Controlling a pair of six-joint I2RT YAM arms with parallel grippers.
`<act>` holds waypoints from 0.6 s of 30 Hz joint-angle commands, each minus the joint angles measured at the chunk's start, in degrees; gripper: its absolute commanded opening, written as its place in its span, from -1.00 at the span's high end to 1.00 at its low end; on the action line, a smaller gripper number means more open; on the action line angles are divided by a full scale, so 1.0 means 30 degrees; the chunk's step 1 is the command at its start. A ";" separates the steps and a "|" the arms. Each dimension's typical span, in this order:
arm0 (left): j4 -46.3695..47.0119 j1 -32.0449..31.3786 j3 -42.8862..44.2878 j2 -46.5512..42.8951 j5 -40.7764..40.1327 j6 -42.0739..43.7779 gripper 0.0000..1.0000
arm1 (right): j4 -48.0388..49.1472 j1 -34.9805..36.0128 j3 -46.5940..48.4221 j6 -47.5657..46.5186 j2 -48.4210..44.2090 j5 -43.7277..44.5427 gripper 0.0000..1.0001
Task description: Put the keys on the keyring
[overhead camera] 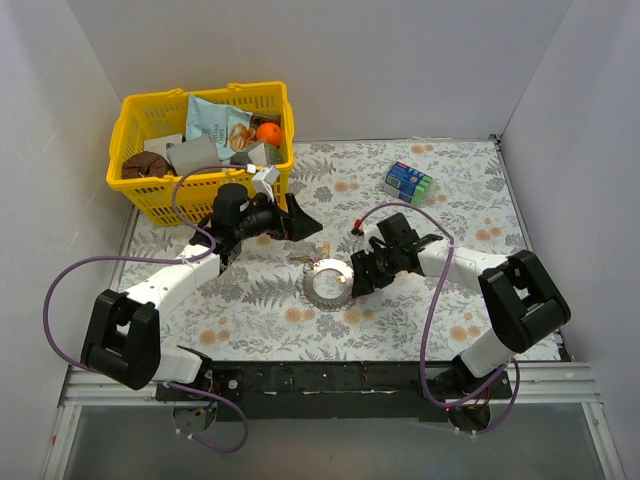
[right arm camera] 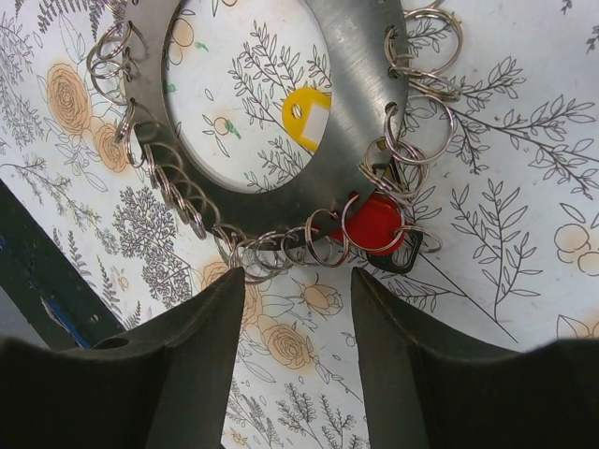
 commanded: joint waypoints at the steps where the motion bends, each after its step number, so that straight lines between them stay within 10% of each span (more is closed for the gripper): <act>1: 0.0211 0.0081 -0.0065 -0.0233 0.0627 -0.0004 -0.96 | 0.0221 0.0120 0.0708 -0.0286 0.0265 -0.0444 -0.21; 9: 0.0416 0.0081 -0.0358 -0.0292 0.0686 -0.0151 -0.96 | 0.0572 0.0267 0.0620 -0.0140 0.0644 -0.0326 -0.34; 18: 0.0445 0.0081 -0.0505 -0.0350 0.0686 -0.0122 -0.96 | 0.1188 0.0413 0.0503 0.0417 0.1611 -0.0736 0.03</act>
